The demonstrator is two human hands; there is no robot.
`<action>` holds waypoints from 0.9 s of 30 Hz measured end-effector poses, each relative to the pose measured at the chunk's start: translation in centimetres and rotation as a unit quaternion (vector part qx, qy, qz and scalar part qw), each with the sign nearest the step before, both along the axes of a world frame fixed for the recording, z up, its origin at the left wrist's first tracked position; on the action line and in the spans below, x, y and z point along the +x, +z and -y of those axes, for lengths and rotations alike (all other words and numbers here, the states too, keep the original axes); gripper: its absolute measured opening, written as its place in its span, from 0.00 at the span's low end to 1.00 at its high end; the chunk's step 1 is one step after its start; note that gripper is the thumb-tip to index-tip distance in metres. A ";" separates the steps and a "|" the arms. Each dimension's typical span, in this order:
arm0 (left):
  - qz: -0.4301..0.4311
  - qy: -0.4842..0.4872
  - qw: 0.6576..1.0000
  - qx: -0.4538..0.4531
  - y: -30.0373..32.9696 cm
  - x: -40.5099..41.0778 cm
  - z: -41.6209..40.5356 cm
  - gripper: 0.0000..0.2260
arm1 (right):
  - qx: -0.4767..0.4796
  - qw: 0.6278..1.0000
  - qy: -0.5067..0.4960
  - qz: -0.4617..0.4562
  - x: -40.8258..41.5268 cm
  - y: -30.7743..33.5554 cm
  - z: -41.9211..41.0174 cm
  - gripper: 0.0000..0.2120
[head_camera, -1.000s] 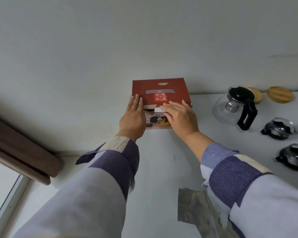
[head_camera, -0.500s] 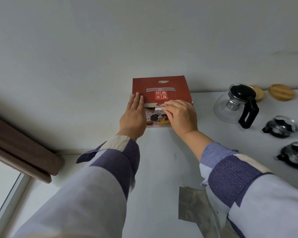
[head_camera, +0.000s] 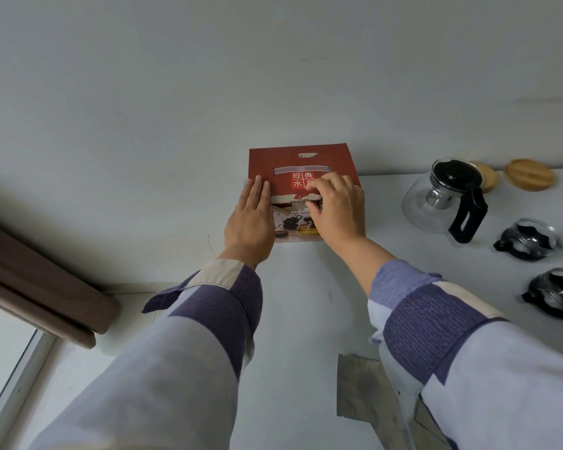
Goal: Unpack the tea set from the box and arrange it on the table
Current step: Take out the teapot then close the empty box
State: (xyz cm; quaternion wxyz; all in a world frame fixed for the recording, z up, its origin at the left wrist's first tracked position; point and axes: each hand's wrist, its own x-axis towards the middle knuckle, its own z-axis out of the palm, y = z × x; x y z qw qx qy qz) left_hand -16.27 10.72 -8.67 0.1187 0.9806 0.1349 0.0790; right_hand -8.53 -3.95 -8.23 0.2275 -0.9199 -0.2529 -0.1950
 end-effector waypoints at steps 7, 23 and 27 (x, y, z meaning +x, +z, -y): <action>-0.005 -0.004 0.998 0.066 -0.6 0.1 -0.6 0.28 | 0.135 0.951 -0.103 -0.260 0.5 -0.7 3.3 0.23; -0.029 0.025 0.996 0.086 -0.1 5.2 -2.0 0.31 | 0.095 0.940 -0.097 -0.312 5.5 0.1 2.2 0.22; -0.061 0.030 0.989 0.130 1.0 5.5 -1.8 0.31 | 0.116 0.925 -0.053 -0.359 5.7 1.2 3.4 0.22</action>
